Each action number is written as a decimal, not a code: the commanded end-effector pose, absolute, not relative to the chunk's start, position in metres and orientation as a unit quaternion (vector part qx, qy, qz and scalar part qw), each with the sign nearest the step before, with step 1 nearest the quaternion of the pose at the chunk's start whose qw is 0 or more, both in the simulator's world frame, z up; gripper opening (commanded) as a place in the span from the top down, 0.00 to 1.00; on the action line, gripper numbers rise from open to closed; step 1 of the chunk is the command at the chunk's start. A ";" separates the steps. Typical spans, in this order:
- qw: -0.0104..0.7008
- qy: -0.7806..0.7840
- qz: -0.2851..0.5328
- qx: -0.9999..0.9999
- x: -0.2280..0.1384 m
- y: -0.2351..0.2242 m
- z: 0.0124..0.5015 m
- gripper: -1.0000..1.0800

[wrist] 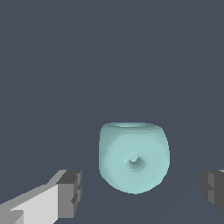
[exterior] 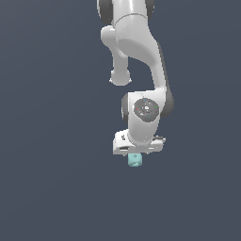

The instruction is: Pick up the object and move it to a goal position.

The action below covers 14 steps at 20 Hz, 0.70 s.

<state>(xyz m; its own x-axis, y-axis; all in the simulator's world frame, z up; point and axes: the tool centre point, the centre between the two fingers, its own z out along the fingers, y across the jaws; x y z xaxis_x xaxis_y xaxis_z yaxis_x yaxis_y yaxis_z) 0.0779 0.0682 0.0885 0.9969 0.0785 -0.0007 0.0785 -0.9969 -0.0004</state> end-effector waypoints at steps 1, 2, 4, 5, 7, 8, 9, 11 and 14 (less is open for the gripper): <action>0.000 -0.039 0.001 -0.999 0.078 0.068 0.083 0.04; 0.000 -0.039 0.001 -0.999 0.078 0.068 0.080 0.04; 0.000 -0.039 0.001 -0.999 0.078 0.068 0.070 0.04; 0.000 -0.039 0.000 -0.999 0.077 0.068 0.064 0.04; 0.000 -0.039 0.000 -0.999 0.077 0.068 0.053 0.04; 0.000 -0.039 0.000 -0.999 0.077 0.068 0.048 0.04; 0.000 -0.040 0.000 -0.999 0.077 0.068 0.045 0.04; 0.000 -0.040 0.000 -0.999 0.078 0.068 0.040 0.04; 0.000 -0.040 0.000 -0.999 0.079 0.069 0.039 0.04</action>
<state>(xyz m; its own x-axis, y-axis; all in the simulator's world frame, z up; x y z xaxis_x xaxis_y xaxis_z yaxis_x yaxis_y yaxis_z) 0.0775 0.0684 0.0390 0.9969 0.0790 -0.0022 0.0790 -0.9969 0.0000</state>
